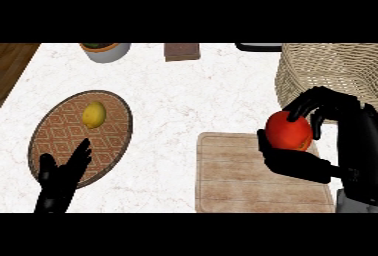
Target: Pick the tomato from the cutting board and place it in the basket
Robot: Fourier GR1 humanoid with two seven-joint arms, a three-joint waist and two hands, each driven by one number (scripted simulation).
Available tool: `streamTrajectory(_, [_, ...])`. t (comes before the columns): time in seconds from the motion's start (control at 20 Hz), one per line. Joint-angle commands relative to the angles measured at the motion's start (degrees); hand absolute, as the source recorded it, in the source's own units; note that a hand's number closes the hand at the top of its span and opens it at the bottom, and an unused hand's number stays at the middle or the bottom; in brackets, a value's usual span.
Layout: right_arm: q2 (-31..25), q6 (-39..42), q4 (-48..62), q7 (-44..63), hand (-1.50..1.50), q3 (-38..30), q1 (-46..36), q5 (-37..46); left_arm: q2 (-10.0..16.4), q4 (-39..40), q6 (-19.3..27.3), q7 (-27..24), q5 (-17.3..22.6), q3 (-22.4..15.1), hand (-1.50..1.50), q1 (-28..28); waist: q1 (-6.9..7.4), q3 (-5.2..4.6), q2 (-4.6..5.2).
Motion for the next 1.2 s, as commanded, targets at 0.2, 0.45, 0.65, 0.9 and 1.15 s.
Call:
streamTrajectory(0.2, [-7.3,6.7,3.1,8.4,1.50,-19.1,-15.7,-8.3,-1.1,3.1,-0.7,-0.4,-1.0,-0.5,0.00,1.6,0.97,-0.47,0.56])
streamTrajectory(0.45, [-15.7,11.5,12.3,9.2,1.50,-27.6,-24.5,-14.7,-0.7,3.7,-0.9,0.3,-1.4,0.2,0.00,0.3,0.94,-0.48,0.56])
streamTrajectory(0.65, [-16.7,8.5,19.3,-1.0,1.50,-30.0,-18.5,-14.8,-1.2,4.3,-1.9,1.0,-0.2,1.2,0.00,-0.4,0.91,-0.43,0.69])
streamTrajectory(0.9, [-21.9,8.6,34.3,-8.0,1.50,-30.7,-25.3,-14.2,-1.3,2.5,-1.3,2.2,-1.7,0.7,0.00,-1.0,1.59,-0.43,0.81])
streamTrajectory(1.15, [-19.6,4.0,40.1,-15.8,1.50,-29.7,-21.5,-12.4,-2.5,4.5,-2.5,0.4,-1.9,0.3,0.00,0.0,1.37,-0.42,0.80])
